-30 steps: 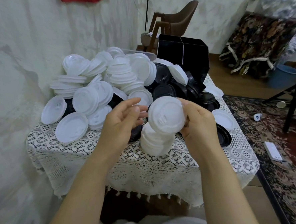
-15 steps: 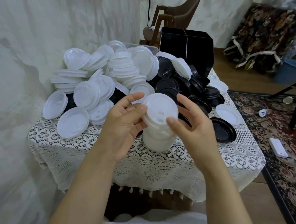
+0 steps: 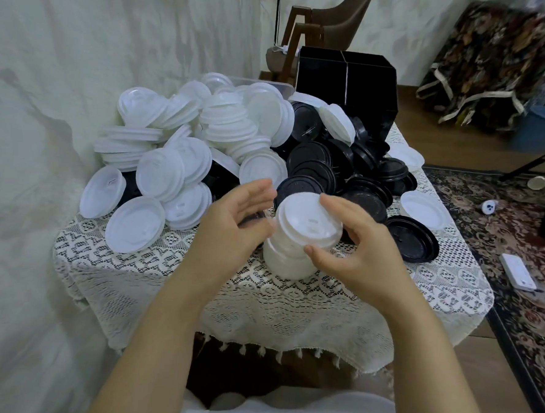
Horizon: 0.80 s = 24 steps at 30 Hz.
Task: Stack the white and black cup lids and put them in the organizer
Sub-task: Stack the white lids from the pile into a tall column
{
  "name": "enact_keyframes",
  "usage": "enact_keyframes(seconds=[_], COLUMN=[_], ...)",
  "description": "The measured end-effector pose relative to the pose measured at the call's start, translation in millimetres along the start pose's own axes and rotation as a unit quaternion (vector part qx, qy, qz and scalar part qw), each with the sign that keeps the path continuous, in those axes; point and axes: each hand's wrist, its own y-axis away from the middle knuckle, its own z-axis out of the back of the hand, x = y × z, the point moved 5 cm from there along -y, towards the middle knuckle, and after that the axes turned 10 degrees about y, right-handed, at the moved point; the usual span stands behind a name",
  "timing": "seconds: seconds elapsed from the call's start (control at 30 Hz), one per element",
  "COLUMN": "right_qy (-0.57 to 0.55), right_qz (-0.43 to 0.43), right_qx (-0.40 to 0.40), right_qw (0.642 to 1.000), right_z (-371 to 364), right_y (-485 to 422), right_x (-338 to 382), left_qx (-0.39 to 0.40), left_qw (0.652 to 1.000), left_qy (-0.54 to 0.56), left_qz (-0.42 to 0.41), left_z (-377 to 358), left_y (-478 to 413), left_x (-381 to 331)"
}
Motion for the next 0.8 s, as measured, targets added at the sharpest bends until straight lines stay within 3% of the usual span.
enact_keyframes(seconds=[0.17, 0.8], right_qy=[0.023, 0.002], right_qz=[0.000, -0.032], right_qx=[0.047, 0.074], right_qw=[0.999, 0.997], right_z=[-9, -26], right_y=[-1, 0], right_x=[-2, -17], left_qx=[0.079, 0.094], left_qw=[0.992, 0.974], left_qy=[-0.083, -0.206], left_qz=[0.043, 0.020], left_z=[-9, -7], left_y=[3, -3], left_x=[11, 21])
